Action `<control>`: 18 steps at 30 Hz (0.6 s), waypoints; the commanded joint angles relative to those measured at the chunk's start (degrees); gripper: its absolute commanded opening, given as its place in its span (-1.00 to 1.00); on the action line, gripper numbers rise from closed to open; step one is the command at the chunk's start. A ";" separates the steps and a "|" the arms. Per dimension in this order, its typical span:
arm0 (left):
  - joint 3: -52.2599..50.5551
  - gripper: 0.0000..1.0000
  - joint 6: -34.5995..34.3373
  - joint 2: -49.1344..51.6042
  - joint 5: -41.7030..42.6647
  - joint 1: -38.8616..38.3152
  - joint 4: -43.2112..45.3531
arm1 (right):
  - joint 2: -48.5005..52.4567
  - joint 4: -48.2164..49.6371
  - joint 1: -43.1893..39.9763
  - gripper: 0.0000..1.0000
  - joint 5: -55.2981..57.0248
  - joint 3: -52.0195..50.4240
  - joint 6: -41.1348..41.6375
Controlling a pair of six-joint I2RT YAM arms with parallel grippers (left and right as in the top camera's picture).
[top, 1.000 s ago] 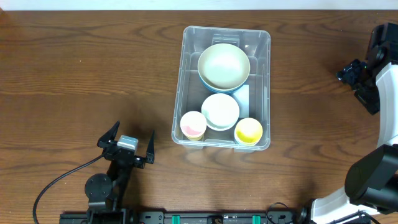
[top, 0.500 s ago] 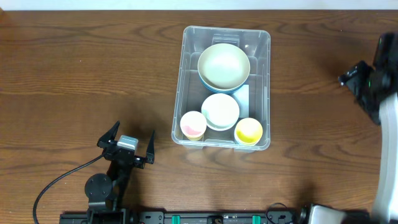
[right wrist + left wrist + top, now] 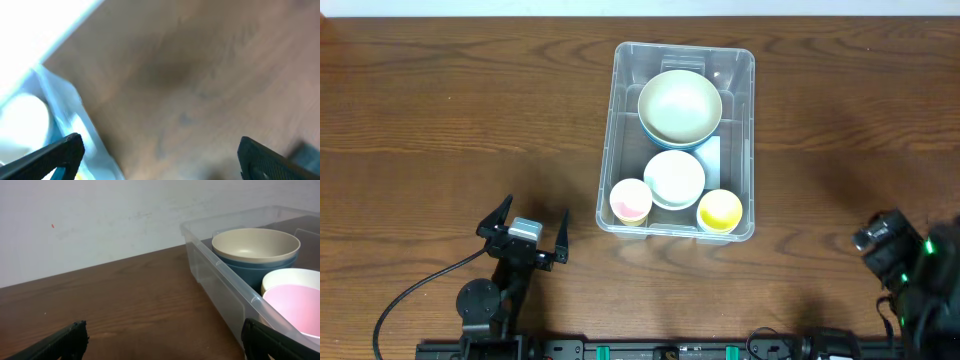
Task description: Pack container
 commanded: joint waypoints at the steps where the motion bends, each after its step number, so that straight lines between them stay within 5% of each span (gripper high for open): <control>1: -1.01 0.96 0.92 -0.35 0.33 0.28 -2.21 | -3.61 6.84 0.63 0.98 0.59 -1.51 -0.04; 10: -1.01 0.96 0.92 -0.35 0.33 0.28 -2.21 | -15.13 45.48 0.66 0.98 -32.52 -19.37 -31.93; 18: -1.01 0.96 0.92 -0.35 0.33 0.28 -2.21 | -23.26 68.08 3.82 0.98 -31.74 -37.05 -33.46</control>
